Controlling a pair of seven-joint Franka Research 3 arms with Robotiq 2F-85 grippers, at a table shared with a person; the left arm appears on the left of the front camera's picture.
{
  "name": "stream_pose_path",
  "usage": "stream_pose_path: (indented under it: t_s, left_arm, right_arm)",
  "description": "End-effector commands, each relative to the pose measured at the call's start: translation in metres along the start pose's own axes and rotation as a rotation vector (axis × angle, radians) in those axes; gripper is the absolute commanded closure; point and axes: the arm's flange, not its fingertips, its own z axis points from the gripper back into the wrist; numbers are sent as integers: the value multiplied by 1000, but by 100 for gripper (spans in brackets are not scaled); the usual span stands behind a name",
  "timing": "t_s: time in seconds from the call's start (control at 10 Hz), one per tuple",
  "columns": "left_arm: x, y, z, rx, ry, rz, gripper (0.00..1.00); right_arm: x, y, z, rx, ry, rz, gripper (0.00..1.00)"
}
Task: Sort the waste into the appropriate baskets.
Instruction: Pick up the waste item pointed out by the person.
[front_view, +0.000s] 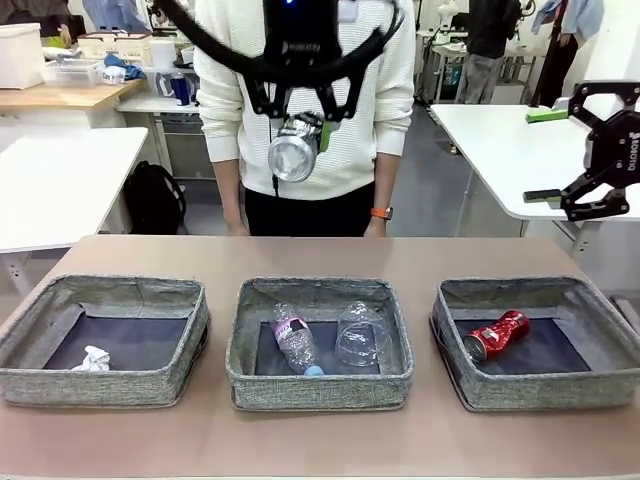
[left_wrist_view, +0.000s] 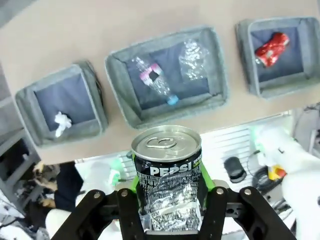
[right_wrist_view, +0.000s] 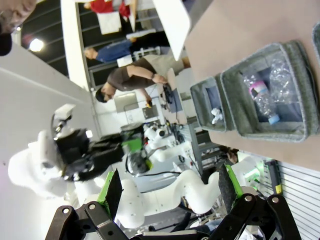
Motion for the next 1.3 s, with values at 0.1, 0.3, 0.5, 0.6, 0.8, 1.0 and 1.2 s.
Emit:
stream_pose_path:
  t_s: [0.1,0.3,0.5,0.6,0.8,1.0,1.2]
  left_arm:
    - [18,-29,46,38,-44,107,58]
    - [21,-42,68,34,-54,60,58]
    - [30,-40,80,-4,-2,-41,58]
    - [35,-37,79,21,21,-33,58]
    - [12,-25,48,-3,-12,-1,58]
    - [12,-25,48,-3,-12,-1,58]
    - [12,-25,48,-3,-12,-1,58]
  right_arm:
    - [0,3,-1,26,3,6,0]
    - [0,3,-1,26,3,6,0]
    - [0,3,-1,26,3,6,0]
    - [0,3,-1,26,3,6,0]
    - [0,3,-1,26,3,6,0]
    - [0,3,-1,26,3,6,0]
    - [0,3,-1,26,3,6,0]
